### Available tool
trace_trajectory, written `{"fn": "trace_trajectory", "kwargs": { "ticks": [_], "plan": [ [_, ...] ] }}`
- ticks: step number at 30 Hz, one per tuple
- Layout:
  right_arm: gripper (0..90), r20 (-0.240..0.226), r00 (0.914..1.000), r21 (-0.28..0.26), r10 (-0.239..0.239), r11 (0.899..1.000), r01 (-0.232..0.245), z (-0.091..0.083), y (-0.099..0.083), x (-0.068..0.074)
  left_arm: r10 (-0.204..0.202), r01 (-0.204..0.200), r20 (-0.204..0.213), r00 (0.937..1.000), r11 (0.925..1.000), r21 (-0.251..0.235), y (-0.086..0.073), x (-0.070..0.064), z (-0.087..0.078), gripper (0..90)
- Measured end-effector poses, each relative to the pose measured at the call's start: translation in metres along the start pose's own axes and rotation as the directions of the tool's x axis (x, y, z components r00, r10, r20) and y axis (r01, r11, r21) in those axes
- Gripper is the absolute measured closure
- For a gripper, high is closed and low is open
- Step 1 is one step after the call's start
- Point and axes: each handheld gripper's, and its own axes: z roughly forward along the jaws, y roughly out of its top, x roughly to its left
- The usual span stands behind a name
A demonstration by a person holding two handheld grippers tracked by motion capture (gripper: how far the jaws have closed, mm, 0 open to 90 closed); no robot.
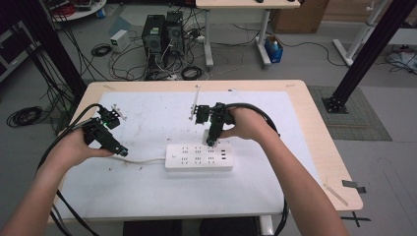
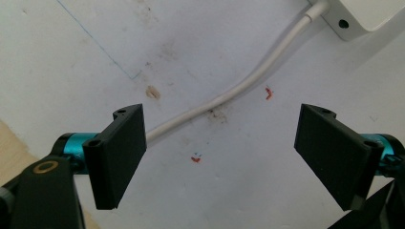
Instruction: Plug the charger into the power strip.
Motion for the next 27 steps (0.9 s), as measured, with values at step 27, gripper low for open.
{"fn": "trace_trajectory", "kwargs": {
  "ticks": [27],
  "plan": [
    [63.1,-0.027,0.9796,0.131,-0.199,0.971,0.201,0.052,0.006,-0.005,0.013,-0.013,0.027,0.9995,0.9997,0.02,-0.001,-0.003,0.016,18.1]
  ]
}}
